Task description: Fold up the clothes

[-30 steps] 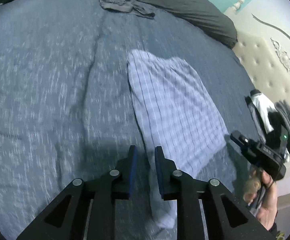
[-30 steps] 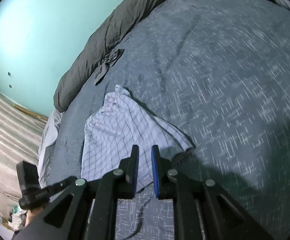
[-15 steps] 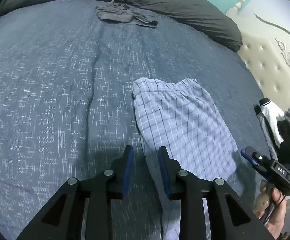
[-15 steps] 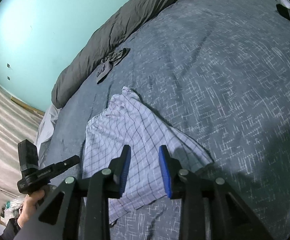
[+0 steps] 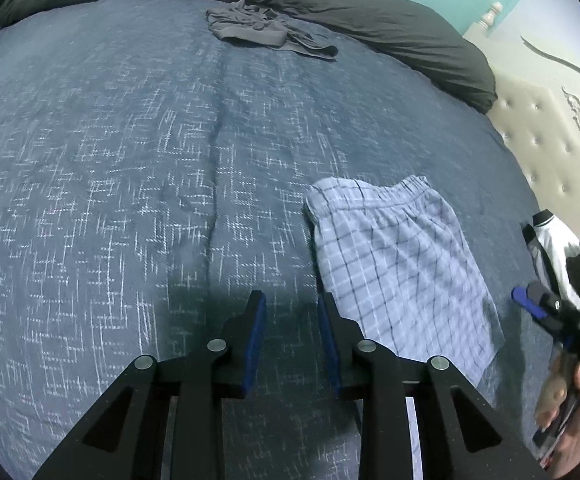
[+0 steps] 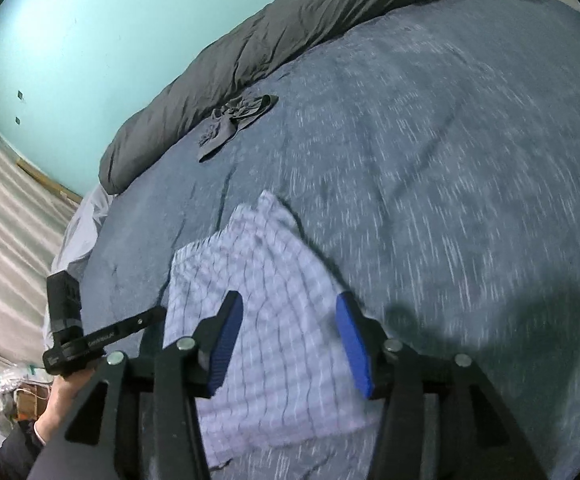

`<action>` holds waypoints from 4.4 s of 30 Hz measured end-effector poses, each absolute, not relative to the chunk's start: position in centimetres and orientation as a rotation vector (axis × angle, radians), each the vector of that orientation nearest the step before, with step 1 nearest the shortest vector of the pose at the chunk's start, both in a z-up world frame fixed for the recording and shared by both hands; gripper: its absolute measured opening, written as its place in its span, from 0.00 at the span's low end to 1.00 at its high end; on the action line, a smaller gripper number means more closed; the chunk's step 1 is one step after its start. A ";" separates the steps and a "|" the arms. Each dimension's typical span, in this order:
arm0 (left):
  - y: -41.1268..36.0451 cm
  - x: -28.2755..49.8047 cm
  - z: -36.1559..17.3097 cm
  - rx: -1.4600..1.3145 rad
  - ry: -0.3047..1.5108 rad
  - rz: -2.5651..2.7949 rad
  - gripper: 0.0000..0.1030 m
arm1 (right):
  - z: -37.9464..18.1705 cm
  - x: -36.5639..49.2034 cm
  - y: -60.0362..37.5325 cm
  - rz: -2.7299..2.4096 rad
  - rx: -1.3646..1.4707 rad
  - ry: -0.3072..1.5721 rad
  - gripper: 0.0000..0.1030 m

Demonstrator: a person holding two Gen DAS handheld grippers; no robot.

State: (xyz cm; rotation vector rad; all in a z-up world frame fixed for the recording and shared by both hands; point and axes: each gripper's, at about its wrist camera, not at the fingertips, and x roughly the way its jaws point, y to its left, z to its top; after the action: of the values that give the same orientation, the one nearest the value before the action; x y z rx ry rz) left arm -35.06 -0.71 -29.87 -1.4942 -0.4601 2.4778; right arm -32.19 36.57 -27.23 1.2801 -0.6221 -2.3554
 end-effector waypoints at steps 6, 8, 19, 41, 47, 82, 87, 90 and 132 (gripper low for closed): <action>-0.2 -36.4 -29.6 -1.467 -0.424 2.476 0.32 | -27.0 -36.3 34.8 -2.344 1.365 -0.474 0.48; 0.0 -36.9 -29.4 -1.459 -0.420 2.474 0.33 | -26.8 -37.3 34.1 -2.365 1.386 -0.404 0.49; 0.0 -39.0 -29.1 -1.443 -0.450 2.466 0.36 | -27.7 -42.4 31.6 -2.302 1.466 -0.290 0.53; 0.0 -40.7 -30.1 -1.457 -0.447 2.444 0.40 | -29.0 -46.6 28.1 -2.287 1.473 -0.153 0.53; 0.1 -41.0 -30.5 -1.458 -0.449 2.442 0.41 | -29.6 -45.9 28.0 -2.307 1.497 -0.047 0.53; 0.0 -40.6 -30.8 -1.450 -0.459 2.436 0.42 | -27.9 -43.0 25.3 -2.258 1.283 -0.091 0.43; -0.1 -40.5 -30.9 -1.448 -0.463 2.433 0.42 | -28.3 -43.6 25.4 -2.194 1.296 -0.191 0.43; -0.2 -40.4 -30.9 -1.448 -0.465 2.431 0.42 | -28.4 -43.8 25.7 -2.170 1.297 -0.250 0.43; 0.3 -40.1 -30.3 -1.421 -0.557 2.373 0.44 | -29.7 -46.3 25.2 -2.280 1.438 -0.015 0.40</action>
State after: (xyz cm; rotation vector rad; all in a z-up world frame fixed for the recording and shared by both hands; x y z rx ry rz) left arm -40.10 0.33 -30.29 -1.4209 -0.5573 2.3734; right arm -46.31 25.20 -29.68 1.4382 -0.0155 -2.2799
